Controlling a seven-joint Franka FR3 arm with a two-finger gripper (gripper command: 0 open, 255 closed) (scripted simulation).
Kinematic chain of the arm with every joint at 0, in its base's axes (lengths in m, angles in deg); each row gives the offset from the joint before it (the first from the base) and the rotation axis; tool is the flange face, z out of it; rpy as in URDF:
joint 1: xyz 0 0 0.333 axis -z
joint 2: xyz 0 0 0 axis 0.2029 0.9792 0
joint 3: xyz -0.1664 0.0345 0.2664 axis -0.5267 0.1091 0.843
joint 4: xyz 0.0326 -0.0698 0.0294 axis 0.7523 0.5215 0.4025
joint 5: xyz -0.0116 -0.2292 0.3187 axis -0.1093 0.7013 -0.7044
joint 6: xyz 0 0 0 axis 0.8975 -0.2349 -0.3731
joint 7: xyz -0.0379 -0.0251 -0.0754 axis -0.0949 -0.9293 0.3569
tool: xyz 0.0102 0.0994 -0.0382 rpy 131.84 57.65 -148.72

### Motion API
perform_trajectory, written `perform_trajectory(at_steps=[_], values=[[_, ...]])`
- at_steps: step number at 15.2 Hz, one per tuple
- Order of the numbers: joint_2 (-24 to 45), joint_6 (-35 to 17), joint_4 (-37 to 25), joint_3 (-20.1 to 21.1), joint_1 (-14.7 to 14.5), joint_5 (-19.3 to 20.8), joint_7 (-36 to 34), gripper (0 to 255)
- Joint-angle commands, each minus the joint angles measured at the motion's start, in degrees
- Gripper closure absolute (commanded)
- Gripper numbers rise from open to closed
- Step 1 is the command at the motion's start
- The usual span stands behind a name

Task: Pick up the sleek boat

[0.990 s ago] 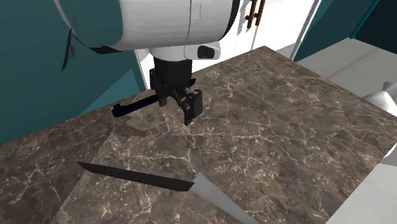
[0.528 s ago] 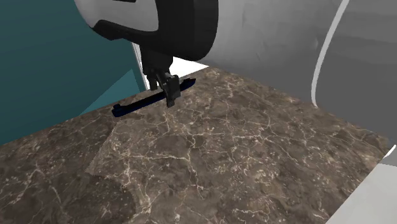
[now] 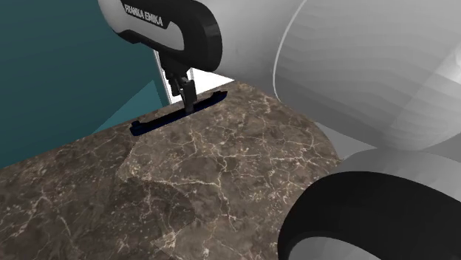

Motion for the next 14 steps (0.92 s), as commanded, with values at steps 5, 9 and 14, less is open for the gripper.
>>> perform_trajectory(at_steps=[5, 9, 14], values=[[0.04, -4.42, 4.6, -0.14, 0.96, 0.13, -0.35, 0], [0.09, -4.44, 4.56, -0.16, 0.95, 0.15, -0.33, 255], [0.09, -4.46, 4.59, -0.16, 0.96, 0.16, -0.33, 255]])
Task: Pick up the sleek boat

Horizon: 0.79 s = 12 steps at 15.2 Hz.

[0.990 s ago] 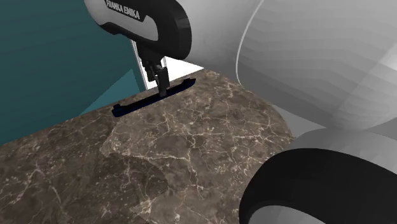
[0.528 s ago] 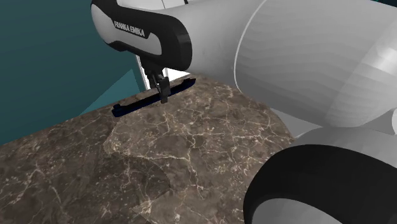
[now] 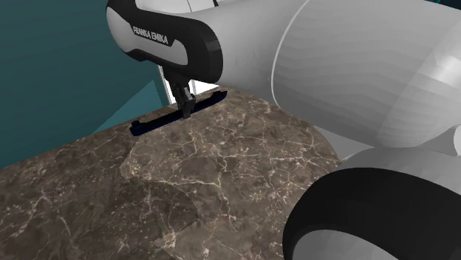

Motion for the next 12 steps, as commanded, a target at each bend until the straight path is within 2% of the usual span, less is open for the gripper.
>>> perform_trajectory(at_steps=[1, 12], values=[[0.02, -0.01, 0.0, 0.0, 0.0, 0.0, 0.0, 255], [0.98, 8.53, -9.98, -0.08, -2.67, 0.31, 0.25, 255]])
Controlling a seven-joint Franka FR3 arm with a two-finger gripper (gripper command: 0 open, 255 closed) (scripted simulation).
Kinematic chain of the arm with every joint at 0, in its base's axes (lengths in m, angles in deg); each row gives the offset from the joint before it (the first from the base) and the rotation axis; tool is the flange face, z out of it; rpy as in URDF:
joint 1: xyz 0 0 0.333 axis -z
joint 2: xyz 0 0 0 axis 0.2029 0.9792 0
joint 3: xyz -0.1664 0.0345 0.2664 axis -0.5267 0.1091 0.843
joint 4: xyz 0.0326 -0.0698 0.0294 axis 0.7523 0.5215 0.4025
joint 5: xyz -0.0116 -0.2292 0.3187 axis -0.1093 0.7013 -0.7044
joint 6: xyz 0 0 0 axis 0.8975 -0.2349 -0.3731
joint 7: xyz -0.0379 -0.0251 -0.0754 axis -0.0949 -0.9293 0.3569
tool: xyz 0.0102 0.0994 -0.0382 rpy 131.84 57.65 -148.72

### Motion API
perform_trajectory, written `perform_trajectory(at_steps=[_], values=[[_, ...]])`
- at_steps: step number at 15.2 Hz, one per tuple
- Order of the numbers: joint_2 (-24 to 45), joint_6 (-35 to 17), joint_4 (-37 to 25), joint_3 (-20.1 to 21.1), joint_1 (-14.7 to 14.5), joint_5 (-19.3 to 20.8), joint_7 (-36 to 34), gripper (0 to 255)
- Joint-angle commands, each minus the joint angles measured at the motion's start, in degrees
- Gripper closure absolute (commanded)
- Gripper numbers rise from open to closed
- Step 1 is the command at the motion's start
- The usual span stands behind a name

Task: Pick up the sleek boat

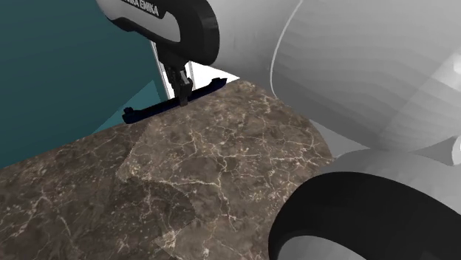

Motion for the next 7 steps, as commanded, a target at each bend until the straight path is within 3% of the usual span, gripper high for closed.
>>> perform_trajectory(at_steps=[1, 7], values=[[0.36, 1.84, -2.29, -0.08, -0.67, 0.16, 0.07, 255], [1.79, 6.18, -8.37, -0.44, -2.72, 0.84, 0.24, 255]])
